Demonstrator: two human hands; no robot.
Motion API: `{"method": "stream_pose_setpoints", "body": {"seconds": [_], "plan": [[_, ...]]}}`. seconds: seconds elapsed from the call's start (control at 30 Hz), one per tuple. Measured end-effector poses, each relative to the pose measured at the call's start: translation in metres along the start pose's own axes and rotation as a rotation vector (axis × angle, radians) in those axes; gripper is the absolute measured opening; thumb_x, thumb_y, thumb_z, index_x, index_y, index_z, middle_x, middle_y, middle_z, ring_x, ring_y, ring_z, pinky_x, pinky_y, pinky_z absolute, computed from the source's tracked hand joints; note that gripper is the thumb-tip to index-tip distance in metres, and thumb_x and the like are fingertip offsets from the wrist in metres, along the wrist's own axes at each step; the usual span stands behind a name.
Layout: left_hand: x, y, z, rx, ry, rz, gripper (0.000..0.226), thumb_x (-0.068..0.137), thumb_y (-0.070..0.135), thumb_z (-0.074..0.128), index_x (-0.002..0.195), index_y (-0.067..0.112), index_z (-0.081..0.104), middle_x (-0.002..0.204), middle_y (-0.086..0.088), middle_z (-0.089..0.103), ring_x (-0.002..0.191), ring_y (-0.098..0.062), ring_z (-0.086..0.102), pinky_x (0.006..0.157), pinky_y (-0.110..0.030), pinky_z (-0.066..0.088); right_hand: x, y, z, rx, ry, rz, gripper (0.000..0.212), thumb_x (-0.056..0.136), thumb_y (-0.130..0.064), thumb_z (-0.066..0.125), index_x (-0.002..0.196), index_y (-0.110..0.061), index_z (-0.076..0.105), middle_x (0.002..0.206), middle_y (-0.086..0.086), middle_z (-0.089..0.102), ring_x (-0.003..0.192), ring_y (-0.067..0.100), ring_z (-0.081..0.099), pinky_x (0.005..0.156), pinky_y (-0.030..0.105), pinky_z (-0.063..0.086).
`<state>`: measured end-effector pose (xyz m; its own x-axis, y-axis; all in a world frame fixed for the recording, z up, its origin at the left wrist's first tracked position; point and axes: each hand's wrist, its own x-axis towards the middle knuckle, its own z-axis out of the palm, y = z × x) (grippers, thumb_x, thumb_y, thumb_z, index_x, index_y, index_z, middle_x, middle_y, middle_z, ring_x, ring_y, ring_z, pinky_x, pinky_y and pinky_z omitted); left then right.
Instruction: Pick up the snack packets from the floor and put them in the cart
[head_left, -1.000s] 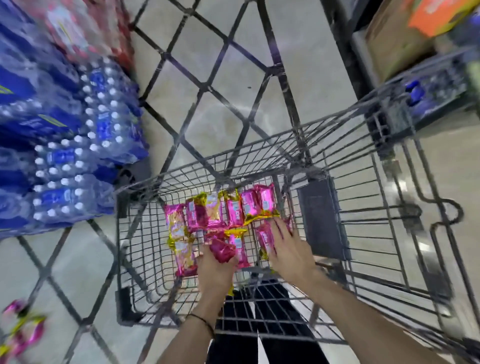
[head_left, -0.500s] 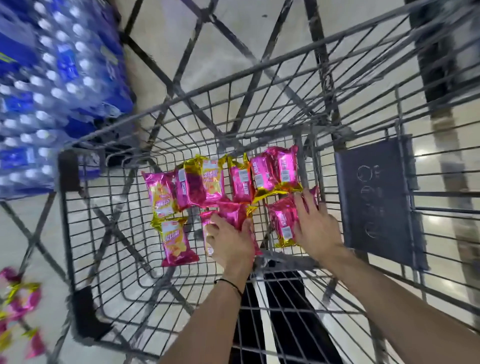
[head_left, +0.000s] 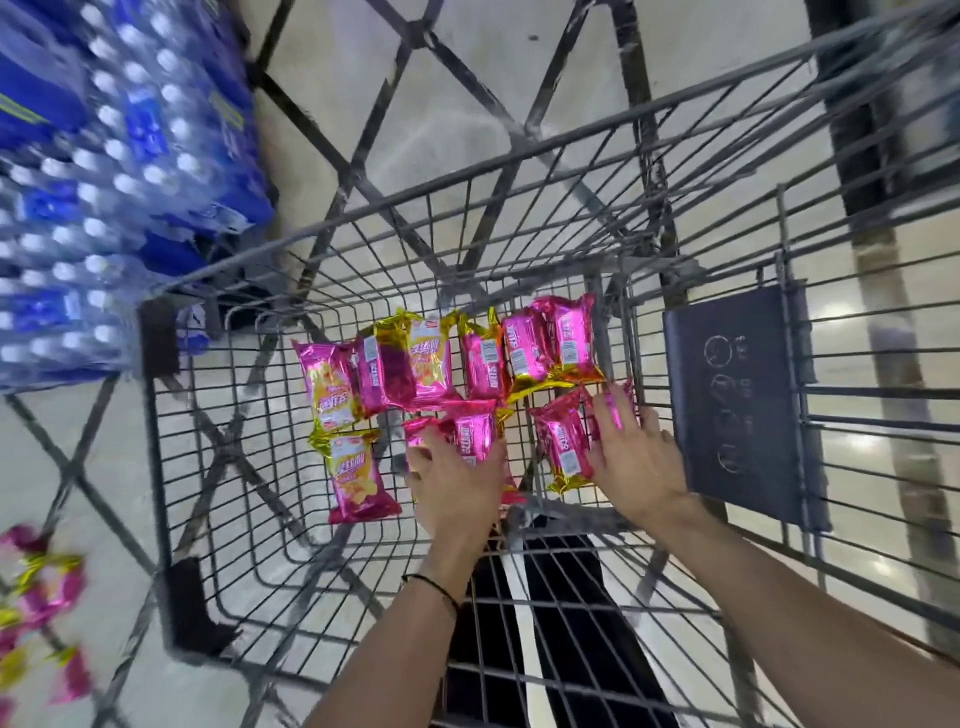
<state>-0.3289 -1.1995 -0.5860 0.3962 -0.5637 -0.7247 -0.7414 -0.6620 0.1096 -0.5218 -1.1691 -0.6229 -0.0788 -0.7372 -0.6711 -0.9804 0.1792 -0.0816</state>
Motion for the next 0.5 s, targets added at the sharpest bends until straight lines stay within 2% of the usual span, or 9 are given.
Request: {"method": "stream_pose_setpoints", "body": {"seconds": [0.07, 0.13, 0.23, 0.3, 0.4, 0.5], "plan": [[-0.015, -0.002, -0.014, 0.096, 0.073, 0.103, 0.099, 0.088, 0.066, 0.062, 0.158, 0.017, 0.012, 0.164, -0.016, 0.019, 0.148, -0.041, 0.024, 0.110, -0.059, 0.041, -0.013, -0.002, -0.017, 0.015, 0.017, -0.030, 0.059, 0.099, -0.029, 0.049, 0.151, -0.015, 0.027, 0.163, 0.012, 0.024, 0.138, 0.039, 0.042, 0.096, 0.052, 0.055], [-0.032, -0.003, -0.030, 0.240, 0.185, 0.247, 0.085, 0.094, 0.062, 0.054, 0.156, 0.017, 0.018, 0.160, -0.017, 0.028, 0.146, -0.038, 0.028, 0.115, -0.056, 0.034, -0.028, -0.003, -0.034, 0.014, 0.064, -0.065, 0.054, 0.100, -0.030, 0.047, 0.150, -0.016, 0.032, 0.159, 0.012, 0.033, 0.141, 0.036, 0.040, 0.101, 0.053, 0.052], [-0.057, -0.008, -0.061, 0.408, 0.288, 0.375, 0.069, 0.100, 0.054, 0.047, 0.155, 0.021, 0.022, 0.158, -0.014, 0.035, 0.146, -0.034, 0.029, 0.118, -0.055, 0.027, -0.055, -0.007, -0.068, 0.042, 0.143, -0.116, 0.051, 0.105, -0.035, 0.031, 0.152, -0.016, 0.034, 0.156, 0.013, 0.038, 0.143, 0.035, 0.038, 0.109, 0.055, 0.045], [-0.071, -0.014, -0.083, 0.447, 0.340, 0.418, 0.063, 0.100, 0.052, 0.046, 0.153, 0.021, 0.031, 0.154, -0.014, 0.041, 0.145, -0.035, 0.033, 0.118, -0.056, 0.026, -0.076, -0.009, -0.094, 0.102, 0.199, -0.119, 0.051, 0.108, -0.038, 0.020, 0.151, -0.018, 0.037, 0.155, 0.013, 0.040, 0.143, 0.035, 0.038, 0.111, 0.057, 0.041], [-0.088, -0.023, -0.116, 0.466, 0.417, 0.508, 0.057, 0.099, 0.051, 0.040, 0.147, 0.021, 0.042, 0.147, -0.013, 0.049, 0.141, -0.035, 0.038, 0.115, -0.058, 0.028, -0.110, -0.016, -0.132, 0.159, 0.357, -0.132, 0.053, 0.107, -0.039, 0.021, 0.149, -0.015, 0.042, 0.153, 0.014, 0.044, 0.142, 0.037, 0.039, 0.112, 0.057, 0.038], [-0.111, -0.033, -0.148, 0.454, 0.431, 0.620, 0.055, 0.101, 0.049, 0.043, 0.148, 0.020, 0.043, 0.154, -0.014, 0.044, 0.146, -0.036, 0.032, 0.117, -0.061, 0.026, -0.146, -0.024, -0.160, 0.137, 0.441, -0.191, 0.055, 0.107, -0.039, 0.024, 0.149, -0.011, 0.045, 0.152, 0.016, 0.046, 0.142, 0.037, 0.039, 0.117, 0.054, 0.031]]}}
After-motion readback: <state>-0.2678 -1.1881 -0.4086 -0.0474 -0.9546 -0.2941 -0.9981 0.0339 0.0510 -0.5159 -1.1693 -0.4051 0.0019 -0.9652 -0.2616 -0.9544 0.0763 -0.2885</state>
